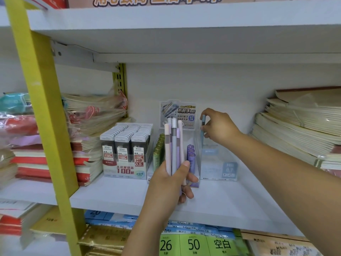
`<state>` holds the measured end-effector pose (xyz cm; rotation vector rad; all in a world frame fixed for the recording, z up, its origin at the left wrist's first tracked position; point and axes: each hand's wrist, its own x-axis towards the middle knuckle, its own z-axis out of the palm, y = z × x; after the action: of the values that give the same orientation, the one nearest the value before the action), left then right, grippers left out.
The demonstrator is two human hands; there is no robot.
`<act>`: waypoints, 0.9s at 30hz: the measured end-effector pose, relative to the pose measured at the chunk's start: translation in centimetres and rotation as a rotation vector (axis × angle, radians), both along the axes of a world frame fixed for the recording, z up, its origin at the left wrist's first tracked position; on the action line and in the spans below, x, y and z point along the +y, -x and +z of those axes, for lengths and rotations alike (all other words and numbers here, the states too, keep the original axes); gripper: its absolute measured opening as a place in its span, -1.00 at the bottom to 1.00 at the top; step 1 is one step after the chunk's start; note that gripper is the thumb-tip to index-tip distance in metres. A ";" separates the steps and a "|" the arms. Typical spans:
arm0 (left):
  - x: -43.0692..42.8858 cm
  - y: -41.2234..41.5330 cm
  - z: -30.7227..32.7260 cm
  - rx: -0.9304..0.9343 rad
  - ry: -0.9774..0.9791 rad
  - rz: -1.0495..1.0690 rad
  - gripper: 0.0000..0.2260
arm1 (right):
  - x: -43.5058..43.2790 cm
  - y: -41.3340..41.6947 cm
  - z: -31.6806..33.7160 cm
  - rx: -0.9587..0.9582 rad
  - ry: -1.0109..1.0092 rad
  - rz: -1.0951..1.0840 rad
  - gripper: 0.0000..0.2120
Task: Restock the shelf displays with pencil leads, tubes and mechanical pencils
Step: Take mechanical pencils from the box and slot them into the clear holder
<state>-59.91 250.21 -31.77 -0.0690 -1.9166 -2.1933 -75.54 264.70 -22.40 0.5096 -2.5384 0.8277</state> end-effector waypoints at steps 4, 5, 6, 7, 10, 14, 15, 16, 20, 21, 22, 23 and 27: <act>-0.1 -0.2 0.1 0.002 -0.015 -0.011 -0.84 | -0.3 0.3 0.2 -0.178 0.048 -0.036 -0.87; -0.1 -0.3 0.1 0.004 -0.024 -0.015 -0.86 | -0.3 0.2 0.3 -0.212 0.051 -0.038 -0.82; -0.2 -0.3 0.1 0.005 -0.032 -0.016 -0.86 | -0.2 0.0 0.6 -0.237 0.030 -0.045 -0.75; -0.3 -0.3 0.1 0.007 -0.036 -0.016 -0.85 | 0.0 -0.2 1.0 -0.234 -0.008 -0.059 -0.66; -0.5 -0.3 -0.1 0.012 -0.038 -0.020 -0.83 | 1.5 -2.6 2.1 0.007 0.048 -0.042 -0.67; -0.6 -0.6 0.0 0.017 -0.010 -0.029 -0.79 | 4.9 -7.9 -0.8 0.268 0.053 0.003 -0.73; -0.6 -0.7 0.1 0.020 -0.002 -0.035 -0.80 | 5.6 -9.1 -2.0 0.193 -0.031 -0.014 -0.61; -0.5 -0.8 0.2 0.021 0.003 -0.039 -0.82 | 6.1 -10.0 -3.2 0.057 -0.091 -0.034 -0.47; -0.4 -1.4 0.3 0.005 0.026 -0.040 -0.79 | 6.7 -11.0 -6.0 -0.129 -0.137 -0.016 -0.47; -0.4 -1.5 0.3 0.002 0.022 -0.039 -0.79 | 6.8 -11.1 -6.2 -0.066 -0.120 0.003 -0.59; -0.4 -1.7 0.3 0.000 0.016 -0.038 -0.79 | 6.9 -11.4 -6.4 -0.002 -0.091 0.008 -0.71; -0.5 -1.8 0.4 0.001 0.010 -0.039 -0.80 | 7.0 -11.6 -6.4 0.052 -0.060 -0.005 -0.81; -0.7 -2.3 0.4 0.013 -0.018 -0.068 -0.81 | 7.2 -13.1 -6.6 0.141 -0.036 -0.027 -0.85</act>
<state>-57.59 249.49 -31.35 -0.1475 -1.9141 -2.2474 -62.45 271.92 -29.00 0.5250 -2.4286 0.7121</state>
